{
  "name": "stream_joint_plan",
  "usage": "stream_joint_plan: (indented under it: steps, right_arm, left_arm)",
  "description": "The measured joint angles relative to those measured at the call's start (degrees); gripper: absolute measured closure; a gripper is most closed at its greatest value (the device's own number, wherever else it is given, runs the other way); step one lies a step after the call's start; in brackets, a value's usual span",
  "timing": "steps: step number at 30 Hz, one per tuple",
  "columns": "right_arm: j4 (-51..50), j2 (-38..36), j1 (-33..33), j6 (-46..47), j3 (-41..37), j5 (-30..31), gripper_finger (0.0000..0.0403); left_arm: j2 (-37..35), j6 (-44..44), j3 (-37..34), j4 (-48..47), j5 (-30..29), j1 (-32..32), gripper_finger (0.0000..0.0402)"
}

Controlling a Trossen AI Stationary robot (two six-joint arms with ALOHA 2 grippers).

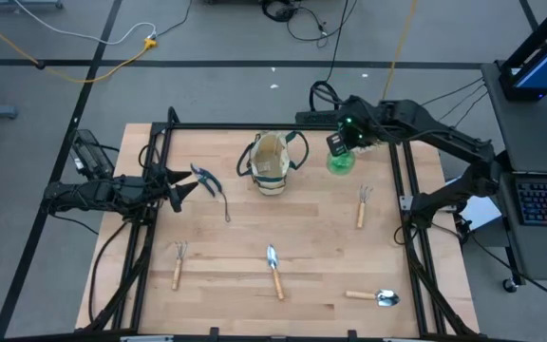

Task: Pick & Place Garden tools in Gardening bag
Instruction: Put the green spray bottle into the gardening bag

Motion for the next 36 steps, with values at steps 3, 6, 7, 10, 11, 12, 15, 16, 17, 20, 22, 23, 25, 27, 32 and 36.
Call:
stream_joint_plan:
  steps: [3, 6, 7, 10, 11, 12, 15, 16, 17, 20, 22, 23, 25, 27, 32, 36]
  right_arm:
    - [-0.19, 0.03, 0.0, -0.15, 0.0, 0.0, 0.0359]
    - [-0.19, 0.0, 0.0, -1.68, 0.0, 0.0, 0.0359]
    - [-0.19, 0.0, 0.0, -3.59, 0.0, -0.02, 0.0359]
    - [-0.19, 0.0, 0.37, -13.71, 0.0, -0.46, 0.0359]
    - [-0.16, 0.0, 0.53, -17.7, 0.0, -1.35, 0.0359]
    - [0.02, 0.0, 0.76, -21.34, 0.0, -2.03, 0.0359]
    - [1.18, -0.26, 1.22, -30.81, 0.0, -4.76, 0.0359]
    - [1.49, -0.38, 1.22, -33.57, 0.0, -5.83, 0.0359]
    - [2.09, -0.5, 1.2, -36.13, 0.0, -6.98, 0.0359]
    - [3.36, -0.78, 1.16, -43.21, 0.0, -10.7, 0.0359]
    - [3.88, -0.88, 1.18, -47.9, 0.0, -12.28, 0.0359]
    - [4.12, -0.92, 1.18, -50.22, 0.0, -12.97, 0.0359]
    - [3.99, -0.92, 1.18, -54.24, 0.0, -14.27, 0.0359]
    - [4.02, -0.92, 1.18, -57.38, -0.02, -15.1, 0.0359]
    - [4.13, -0.92, 1.18, -58.32, -0.02, -14.99, 0.0359]
    - [8.43, -0.92, 1.18, -52.07, -0.04, -15.02, 0.0359]
  left_arm:
    - [0.0, 0.0, 0.0, -0.01, 0.0, -0.02, 0.0149]
    - [0.0, 0.0, 0.0, 0.0, 0.0, -0.01, 0.0149]
    - [0.0, 0.01, 0.0, -0.02, 0.0, -0.02, 0.0149]
    - [0.0, 0.02, 0.0, -0.02, 0.0, -0.01, 0.0149]
    - [0.0, 0.02, 0.0, -0.02, 0.0, -0.01, 0.0149]
    - [0.0, 0.02, 0.0, -0.02, 0.0, 0.0, 0.0149]
    - [0.0, 0.02, 0.0, -0.02, 0.0, -0.01, 0.0149]
    - [0.0, 0.02, 0.0, -0.02, 0.0, -0.02, 0.0149]
    - [0.0, 0.02, 0.0, -0.02, 0.0, -0.01, 0.0149]
    - [0.0, 0.02, -0.01, -0.02, 0.0, -0.01, 0.0149]
    - [0.0, 0.02, 0.0, -0.02, 0.0, -0.02, 0.0149]
    - [0.0, 0.02, 0.0, -0.02, 0.0, -0.01, 0.0149]
    - [0.0, 0.02, 0.0, -0.02, 0.0, 0.0, 0.0149]
    - [0.0, 0.02, 0.0, -0.02, 0.0, 0.0, 0.0149]
    - [0.0, 0.02, -0.01, -0.02, 0.0, 0.0, 0.0149]
    - [0.0, 0.04, 0.0, -0.02, 0.0, -0.02, 0.0149]
